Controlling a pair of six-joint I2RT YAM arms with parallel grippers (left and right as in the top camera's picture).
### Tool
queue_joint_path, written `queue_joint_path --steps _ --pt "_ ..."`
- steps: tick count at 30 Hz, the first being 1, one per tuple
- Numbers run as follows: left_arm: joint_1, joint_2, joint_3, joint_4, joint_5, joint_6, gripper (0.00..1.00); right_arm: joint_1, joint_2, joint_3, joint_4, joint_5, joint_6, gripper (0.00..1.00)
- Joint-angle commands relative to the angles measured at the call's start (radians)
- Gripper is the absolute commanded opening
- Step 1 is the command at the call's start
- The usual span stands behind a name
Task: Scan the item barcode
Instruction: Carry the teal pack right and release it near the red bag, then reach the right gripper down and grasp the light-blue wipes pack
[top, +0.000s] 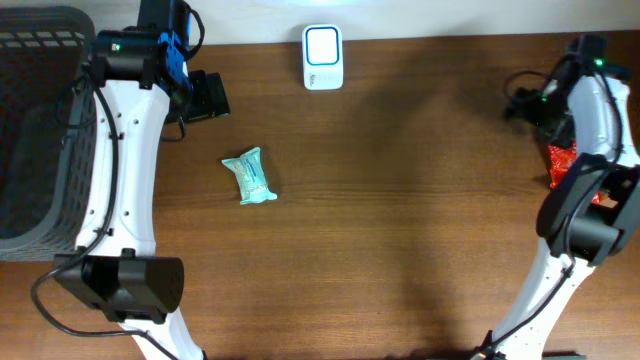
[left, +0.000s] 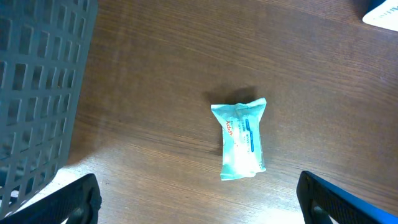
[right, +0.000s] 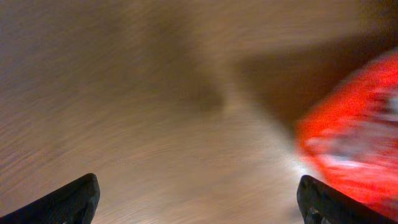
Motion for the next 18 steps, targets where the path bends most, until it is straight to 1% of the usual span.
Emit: queue_joint_path --steps 1,4,7,8,14,15,18 --pt "-0.002 0.002 -0.003 0.000 -0.007 -0.006 0.99 0.073 -0.032 0.003 0.004 -0.260 -0.125 1.00" --pt "-0.002 0.002 -0.003 0.000 -0.007 -0.006 0.99 0.164 -0.032 0.002 -0.054 -0.270 -0.127 0.99" --pt "-0.002 0.002 -0.003 0.000 -0.007 -0.006 0.99 0.261 -0.032 -0.023 -0.068 -0.270 -0.127 0.99" --pt "-0.002 0.002 -0.003 0.000 -0.007 -0.006 0.99 0.328 -0.032 -0.042 -0.064 -0.270 -0.127 0.99" --pt "-0.002 0.002 -0.003 0.000 -0.007 -0.006 0.99 0.611 -0.032 -0.052 -0.003 -0.278 -0.116 0.99" --pt "-0.002 0.002 -0.003 0.000 -0.007 -0.006 0.99 0.660 -0.032 -0.052 0.016 -0.278 -0.071 0.99" --pt "-0.002 0.002 -0.003 0.000 -0.007 -0.006 0.99 0.789 -0.028 -0.053 0.121 -0.278 0.153 0.99"
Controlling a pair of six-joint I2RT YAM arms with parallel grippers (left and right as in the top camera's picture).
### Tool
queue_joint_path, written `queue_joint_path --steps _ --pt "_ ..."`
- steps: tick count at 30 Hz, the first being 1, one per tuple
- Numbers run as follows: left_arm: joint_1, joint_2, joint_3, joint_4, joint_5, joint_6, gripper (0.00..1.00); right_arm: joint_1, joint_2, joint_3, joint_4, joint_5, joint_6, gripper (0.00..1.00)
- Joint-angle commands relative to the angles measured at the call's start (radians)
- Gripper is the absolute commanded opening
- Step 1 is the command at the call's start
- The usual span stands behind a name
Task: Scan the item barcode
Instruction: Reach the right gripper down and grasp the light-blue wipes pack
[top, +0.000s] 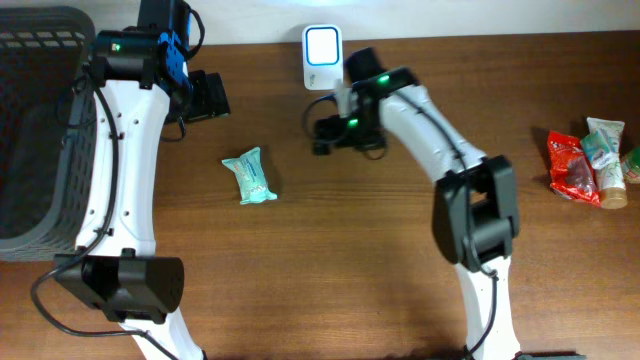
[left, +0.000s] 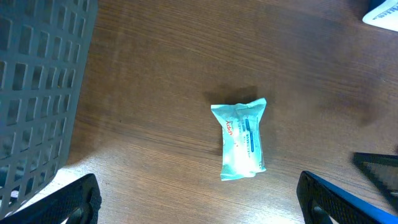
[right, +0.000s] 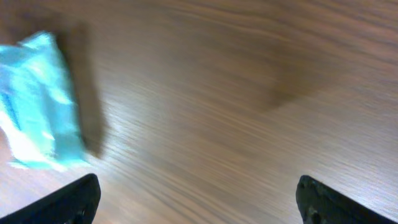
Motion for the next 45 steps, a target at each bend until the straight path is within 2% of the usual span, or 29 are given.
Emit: queue_joint_path --steps 1,4,7,8,10,12,21,23,24,25,26,27,28,33,38,39,41,42,43,45 --pt "-0.002 0.001 -0.003 -0.001 -0.007 -0.006 0.99 0.104 -0.026 -0.009 0.087 -0.009 0.218 0.99" --pt "-0.003 0.001 -0.003 -0.001 -0.007 -0.006 0.99 0.165 -0.010 -0.009 0.137 -0.009 0.322 0.99" --pt "-0.002 0.002 -0.003 -0.001 -0.007 -0.006 0.99 0.203 0.019 -0.009 0.172 -0.070 0.337 1.00" --pt "-0.002 0.001 -0.003 -0.001 -0.007 -0.006 0.99 0.209 0.032 -0.009 0.179 -0.082 0.346 0.96" --pt "-0.002 0.002 -0.003 -0.001 -0.007 -0.006 0.99 0.215 0.050 -0.009 0.187 -0.126 0.382 0.77" --pt "-0.002 0.002 -0.003 -0.001 -0.007 -0.006 0.99 0.222 0.056 -0.009 0.192 -0.174 0.382 0.71" --pt "-0.002 0.002 -0.003 -0.001 -0.007 -0.006 0.99 0.262 0.132 -0.010 0.233 -0.176 0.456 0.72" --pt "-0.002 0.001 -0.003 -0.001 -0.007 -0.006 0.99 0.269 0.135 -0.010 0.238 -0.172 0.457 0.69" --pt "-0.002 0.002 -0.003 -0.001 -0.007 -0.006 0.99 0.271 0.135 -0.010 0.241 -0.173 0.457 0.62" --pt "-0.002 0.002 -0.003 -0.001 -0.007 -0.006 0.99 0.275 0.135 -0.010 0.240 -0.169 0.456 0.43" --pt "-0.002 0.002 -0.003 -0.001 -0.007 -0.006 0.99 0.278 0.135 -0.010 0.235 -0.159 0.456 0.29" --pt "-0.002 0.002 -0.003 -0.001 -0.007 -0.006 0.99 0.281 0.135 -0.010 0.227 -0.138 0.456 0.07" --pt "-0.002 0.002 -0.003 -0.001 -0.007 -0.006 0.99 0.280 0.135 -0.010 0.206 -0.094 0.456 0.04" --pt "-0.002 0.001 -0.003 -0.001 -0.007 -0.006 0.99 0.247 0.073 0.014 0.031 0.131 0.419 0.04" --pt "-0.002 0.002 -0.003 -0.001 -0.007 -0.006 0.99 0.236 -0.003 0.039 -0.212 0.523 0.419 0.04" --pt "-0.002 0.002 -0.003 -0.001 -0.007 -0.006 0.99 0.236 0.001 0.037 -0.269 0.600 0.419 0.15" --pt "-0.002 0.002 -0.003 -0.001 -0.007 -0.006 0.99 0.235 0.000 0.038 -0.308 0.649 0.418 0.57" --pt "-0.002 0.002 -0.003 -0.001 -0.007 -0.006 0.99 0.235 0.000 0.049 -0.330 0.681 0.418 0.67" --pt "-0.002 0.002 -0.003 -0.001 -0.007 -0.006 0.99 0.235 -0.001 0.064 -0.351 0.707 0.417 0.71" --pt "-0.002 0.002 -0.003 -0.001 -0.007 -0.006 0.99 0.242 -0.002 0.093 -0.356 0.684 0.314 0.73"
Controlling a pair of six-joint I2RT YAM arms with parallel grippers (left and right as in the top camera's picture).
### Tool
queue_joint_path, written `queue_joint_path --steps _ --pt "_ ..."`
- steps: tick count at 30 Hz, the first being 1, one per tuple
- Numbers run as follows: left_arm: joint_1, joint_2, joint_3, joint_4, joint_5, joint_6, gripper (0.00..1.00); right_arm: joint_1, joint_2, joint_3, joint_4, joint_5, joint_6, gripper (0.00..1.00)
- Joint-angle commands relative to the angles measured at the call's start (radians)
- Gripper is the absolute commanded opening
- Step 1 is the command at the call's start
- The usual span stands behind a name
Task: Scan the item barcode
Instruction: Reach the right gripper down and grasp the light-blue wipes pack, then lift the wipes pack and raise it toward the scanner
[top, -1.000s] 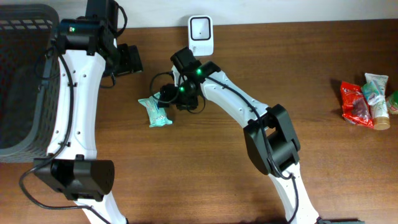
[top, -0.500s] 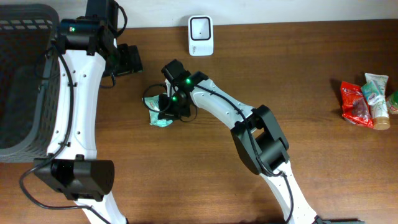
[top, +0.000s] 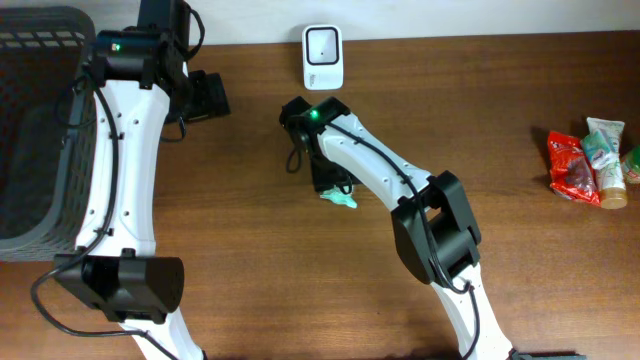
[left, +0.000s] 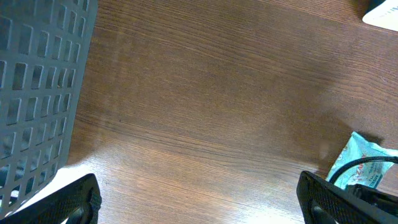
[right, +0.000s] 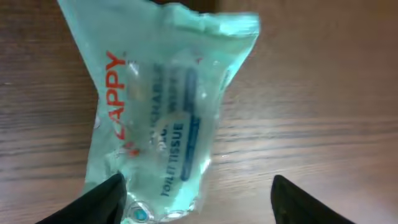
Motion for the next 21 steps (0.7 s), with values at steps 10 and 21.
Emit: queue_joint_path --steps 10,21 --pt "-0.002 0.002 -0.003 0.000 -0.007 -0.006 0.99 0.058 -0.003 0.019 0.044 0.031 -0.148 0.74" --pt "-0.002 0.002 -0.003 0.000 -0.007 -0.006 0.99 0.057 0.021 -0.140 0.180 0.024 -0.174 0.72"
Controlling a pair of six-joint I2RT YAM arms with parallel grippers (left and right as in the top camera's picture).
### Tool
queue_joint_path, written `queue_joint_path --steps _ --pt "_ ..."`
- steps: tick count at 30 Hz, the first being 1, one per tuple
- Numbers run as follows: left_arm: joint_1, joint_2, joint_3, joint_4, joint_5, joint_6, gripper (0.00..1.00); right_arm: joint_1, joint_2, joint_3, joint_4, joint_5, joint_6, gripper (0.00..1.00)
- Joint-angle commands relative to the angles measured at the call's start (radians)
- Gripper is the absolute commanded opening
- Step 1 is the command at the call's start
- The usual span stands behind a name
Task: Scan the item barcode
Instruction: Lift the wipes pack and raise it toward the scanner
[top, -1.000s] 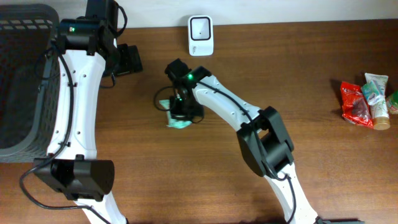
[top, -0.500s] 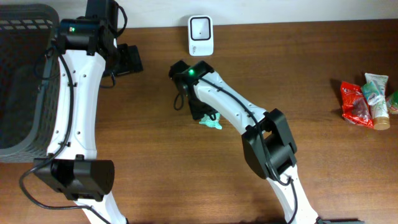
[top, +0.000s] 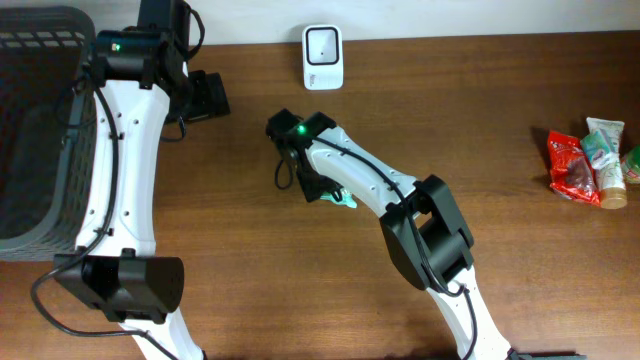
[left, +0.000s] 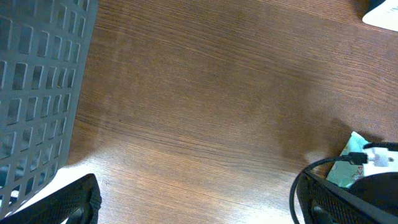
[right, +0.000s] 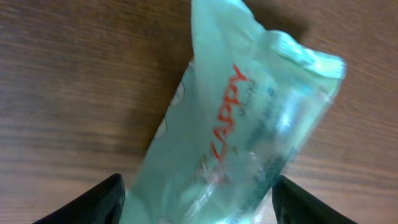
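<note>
A teal tissue pack (right: 242, 130) with red lettering fills the right wrist view, tilted, its lower end between the fingers of my right gripper (right: 196, 202), which is shut on it. From overhead only the pack's tip (top: 342, 200) shows under the right gripper (top: 320, 188), mid-table. The white barcode scanner (top: 322, 44) stands at the far edge, above the pack. My left gripper (top: 208, 97) hangs open at the back left; in its own view the left gripper (left: 196, 202) holds nothing, and a corner of the pack (left: 348, 163) shows at the right.
A dark grey mesh basket (top: 35, 120) stands at the left edge of the table, also seen as the basket (left: 37, 81) in the left wrist view. A red packet (top: 572, 168) and small tubes (top: 606, 150) lie at the far right.
The right wrist has shifted slightly left and turned, so the tissue pack now lies at a different tilt between its fingers. The left arm has not moved.
The tissue pack first lay left of centre, with the right arm over the red packet at the far right. Then the right arm was near the scanner, beside the pack. Later the pack sat between its fingers farther right, where it is held now.
</note>
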Motion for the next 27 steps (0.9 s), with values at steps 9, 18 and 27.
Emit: queue_joint_path --steps 9,18,27 --pt "-0.002 0.002 -0.003 0.000 -0.007 -0.006 1.00 -0.034 0.012 0.101 -0.066 -0.213 -0.094 0.30" --pt "-0.002 0.001 -0.003 0.000 -0.007 -0.006 0.99 -0.327 0.015 0.000 -0.054 -1.270 -0.406 0.27" --pt "-0.002 0.002 -0.003 0.000 -0.007 -0.006 0.99 -0.467 -0.042 -0.154 0.027 -0.872 -0.243 0.63"
